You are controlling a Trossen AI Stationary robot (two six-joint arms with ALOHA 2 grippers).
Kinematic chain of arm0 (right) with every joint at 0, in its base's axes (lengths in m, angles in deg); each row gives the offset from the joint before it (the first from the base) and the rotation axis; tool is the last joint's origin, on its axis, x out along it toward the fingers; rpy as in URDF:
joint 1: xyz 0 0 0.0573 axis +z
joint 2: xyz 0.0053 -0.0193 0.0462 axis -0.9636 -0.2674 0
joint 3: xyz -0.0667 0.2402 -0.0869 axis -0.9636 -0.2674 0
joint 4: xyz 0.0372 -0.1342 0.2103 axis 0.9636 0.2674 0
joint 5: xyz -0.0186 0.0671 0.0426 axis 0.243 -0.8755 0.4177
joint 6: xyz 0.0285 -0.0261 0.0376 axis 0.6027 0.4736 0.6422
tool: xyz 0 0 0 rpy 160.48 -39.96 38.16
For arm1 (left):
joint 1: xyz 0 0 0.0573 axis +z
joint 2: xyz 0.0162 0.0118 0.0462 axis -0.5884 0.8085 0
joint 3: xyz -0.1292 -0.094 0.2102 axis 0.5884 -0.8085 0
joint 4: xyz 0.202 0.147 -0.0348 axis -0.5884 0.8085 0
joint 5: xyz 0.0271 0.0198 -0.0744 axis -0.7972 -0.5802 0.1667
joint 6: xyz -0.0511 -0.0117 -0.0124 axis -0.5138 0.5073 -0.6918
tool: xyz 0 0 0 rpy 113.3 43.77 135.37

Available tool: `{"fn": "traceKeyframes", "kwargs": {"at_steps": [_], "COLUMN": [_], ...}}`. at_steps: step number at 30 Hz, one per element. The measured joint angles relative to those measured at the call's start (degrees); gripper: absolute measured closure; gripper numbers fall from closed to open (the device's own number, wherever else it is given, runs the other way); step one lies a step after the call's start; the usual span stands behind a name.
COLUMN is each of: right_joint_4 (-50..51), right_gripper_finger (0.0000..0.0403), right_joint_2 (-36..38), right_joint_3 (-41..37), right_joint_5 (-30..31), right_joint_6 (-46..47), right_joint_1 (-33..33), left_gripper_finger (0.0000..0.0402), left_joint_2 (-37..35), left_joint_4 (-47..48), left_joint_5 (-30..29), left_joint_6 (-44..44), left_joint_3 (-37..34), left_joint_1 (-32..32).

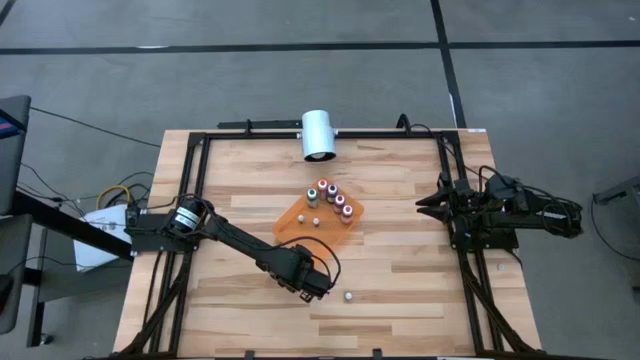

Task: Pick & Place food coloring
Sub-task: Put the small violet food coloring bottle into the orange bin

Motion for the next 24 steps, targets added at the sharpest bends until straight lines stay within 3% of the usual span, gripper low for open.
{"fn": "traceKeyframes", "kwargs": {"at_steps": [24], "right_joint_4": [0.0], "right_gripper_finger": [0.0328], "right_joint_2": [0.0], "right_joint_3": [0.0], "right_joint_5": [1.9], "right_joint_6": [-2.9], "right_joint_1": [0.0], "left_gripper_finger": [0.0352], "left_joint_2": [0.0], "left_joint_4": [2.4], "left_joint_5": [-2.0], "left_joint_6": [1.2], "left_joint_3": [2.5], "left_joint_1": [0.0]}}
